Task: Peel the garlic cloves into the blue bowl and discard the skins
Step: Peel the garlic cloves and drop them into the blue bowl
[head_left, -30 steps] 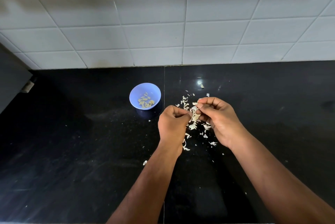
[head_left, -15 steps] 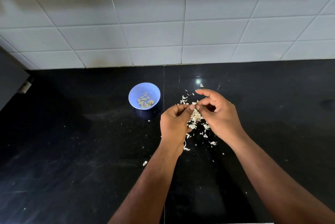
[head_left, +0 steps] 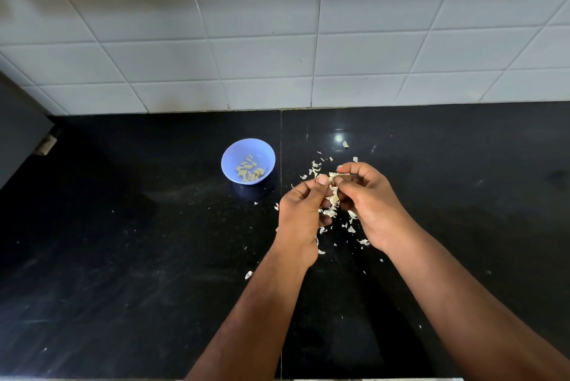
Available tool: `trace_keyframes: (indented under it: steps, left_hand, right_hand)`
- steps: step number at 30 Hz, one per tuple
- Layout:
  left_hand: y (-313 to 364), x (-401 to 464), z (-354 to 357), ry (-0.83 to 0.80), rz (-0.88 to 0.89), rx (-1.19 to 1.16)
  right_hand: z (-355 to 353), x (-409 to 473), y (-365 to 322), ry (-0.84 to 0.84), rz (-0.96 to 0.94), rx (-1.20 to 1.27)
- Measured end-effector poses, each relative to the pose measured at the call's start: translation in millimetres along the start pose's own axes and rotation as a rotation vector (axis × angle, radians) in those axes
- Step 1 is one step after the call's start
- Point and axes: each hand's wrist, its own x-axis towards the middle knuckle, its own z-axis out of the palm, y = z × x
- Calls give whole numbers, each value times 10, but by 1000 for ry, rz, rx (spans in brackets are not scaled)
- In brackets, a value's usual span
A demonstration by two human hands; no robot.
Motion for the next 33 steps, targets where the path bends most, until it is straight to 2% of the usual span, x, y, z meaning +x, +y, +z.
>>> trace_keyframes:
  steps: [4, 8, 11, 15, 18, 22, 26, 28, 31, 33]
  left_hand:
    - [5, -4, 20, 34, 52, 31]
    - [20, 1, 15, 63, 99, 49]
    - [26, -14, 24, 67, 109, 62]
    - [-9, -28, 19, 52, 156, 103]
    - [-38, -38, 20, 48, 225, 146]
    - [-98, -17, 13, 131, 307, 233]
    - [-142, 41, -32, 282, 416, 615]
    - [-136, 52, -45, 327, 460, 706]
    - [-144, 58, -47, 271, 423, 514]
    - [-144, 68, -68, 249, 423, 506]
  right_hand:
    - [-78, -36, -19, 46, -144, -334]
    - [-143, -32, -24, 99, -238, -516]
    - [-149, -23, -1, 6, -266, -630]
    - [-69, -79, -49, -117, -285, -439]
    - [6, -112, -42, -95, -314, -373]
    - [61, -123, -29, 8, -389, -524]
    - [94, -139, 40, 71, -560, -747]
    - [101, -142, 45, 52, -522, -700]
    - [96, -152, -17, -65, -339, -512]
    - [94, -144, -33, -81, -304, -477]
